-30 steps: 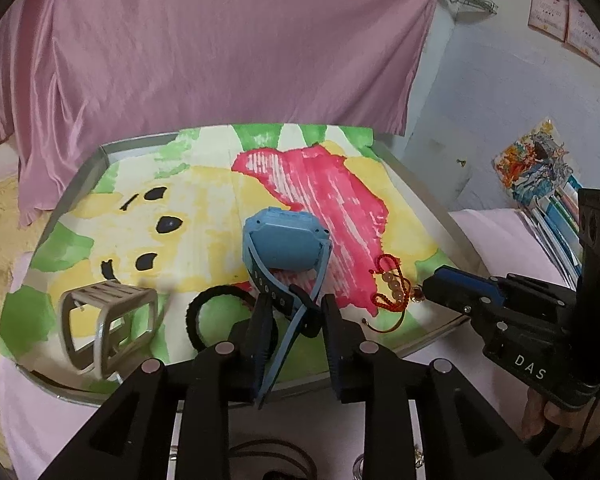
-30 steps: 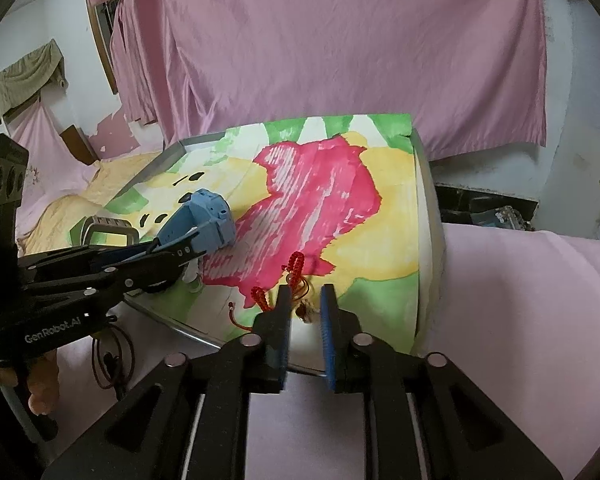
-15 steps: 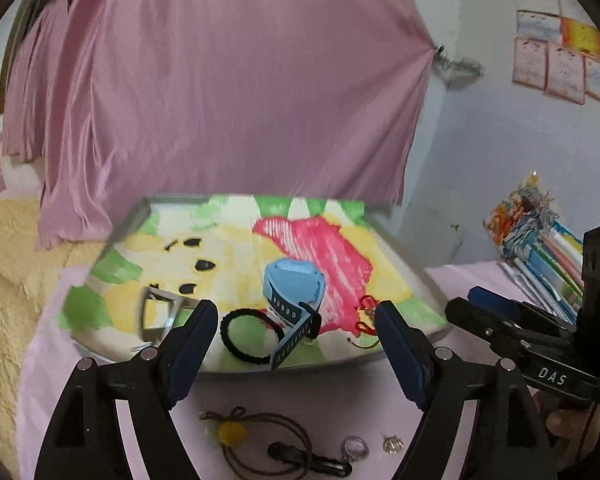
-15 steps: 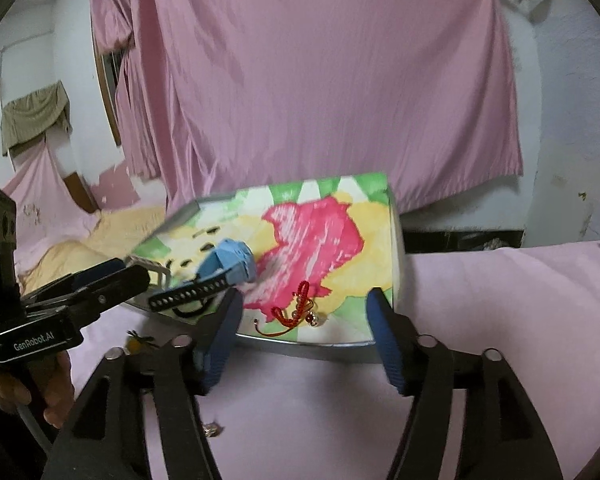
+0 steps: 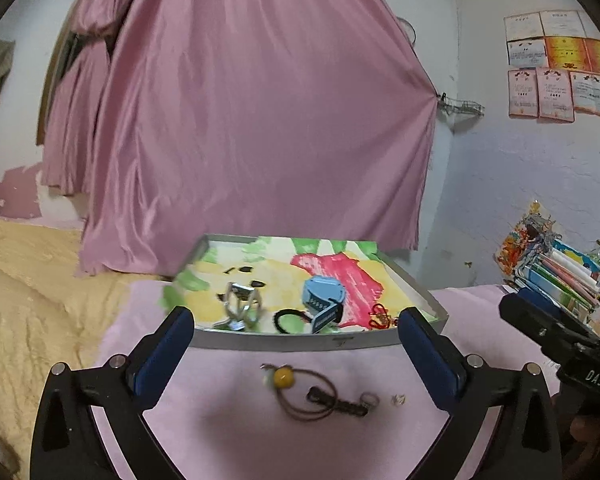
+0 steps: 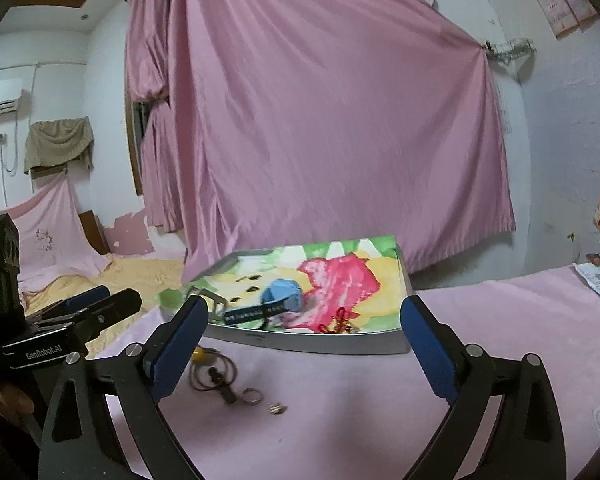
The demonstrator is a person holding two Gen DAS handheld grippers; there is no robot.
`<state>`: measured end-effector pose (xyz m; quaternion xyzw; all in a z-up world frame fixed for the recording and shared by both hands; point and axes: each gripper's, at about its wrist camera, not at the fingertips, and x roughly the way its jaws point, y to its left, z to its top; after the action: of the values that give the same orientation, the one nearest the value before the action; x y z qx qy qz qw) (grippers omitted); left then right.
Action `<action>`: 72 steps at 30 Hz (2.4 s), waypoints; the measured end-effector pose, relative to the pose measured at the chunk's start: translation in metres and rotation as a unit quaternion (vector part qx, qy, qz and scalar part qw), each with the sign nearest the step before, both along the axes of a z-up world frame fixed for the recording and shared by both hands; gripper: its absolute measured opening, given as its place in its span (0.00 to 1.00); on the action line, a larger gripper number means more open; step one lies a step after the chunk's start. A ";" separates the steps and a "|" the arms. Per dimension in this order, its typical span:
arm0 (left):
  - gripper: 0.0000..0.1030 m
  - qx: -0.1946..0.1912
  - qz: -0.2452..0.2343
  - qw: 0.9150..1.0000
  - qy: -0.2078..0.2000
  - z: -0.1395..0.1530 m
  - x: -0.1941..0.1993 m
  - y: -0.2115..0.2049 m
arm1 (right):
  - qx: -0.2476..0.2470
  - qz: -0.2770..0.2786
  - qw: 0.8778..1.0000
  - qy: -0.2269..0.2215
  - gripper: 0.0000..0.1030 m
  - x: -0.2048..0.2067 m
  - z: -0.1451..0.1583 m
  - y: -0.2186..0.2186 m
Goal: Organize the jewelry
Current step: 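Withdraw both open tools from the tray toward the remaining jewelry, then grasp the yellow-bead cord necklace with left tool while right tool grasps the gold stud earring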
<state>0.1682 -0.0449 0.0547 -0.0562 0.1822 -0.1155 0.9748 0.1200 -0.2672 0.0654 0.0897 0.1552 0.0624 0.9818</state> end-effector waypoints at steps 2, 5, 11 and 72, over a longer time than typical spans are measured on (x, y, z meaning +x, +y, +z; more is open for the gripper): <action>0.99 0.002 0.009 1.000 -0.010 -0.002 -0.011 0.006 | -0.002 -0.001 1.000 -0.014 0.93 -0.012 0.002 0.004; 0.99 0.000 0.016 1.000 -0.016 -0.005 -0.023 0.014 | -0.005 0.002 1.000 -0.029 0.94 -0.026 0.002 0.009; 1.00 -0.002 0.024 1.000 -0.013 -0.015 -0.035 0.027 | -0.020 0.009 0.999 -0.029 0.94 -0.036 -0.003 0.023; 0.27 0.023 -0.075 0.965 0.249 -0.077 0.094 -0.009 | -0.069 0.108 0.950 0.284 0.24 0.072 -0.073 0.051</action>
<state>0.2626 -0.0540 -0.0224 -0.0472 0.4250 -0.1668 0.8884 0.1917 -0.2158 -0.0079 0.0185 0.4406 0.1288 0.8882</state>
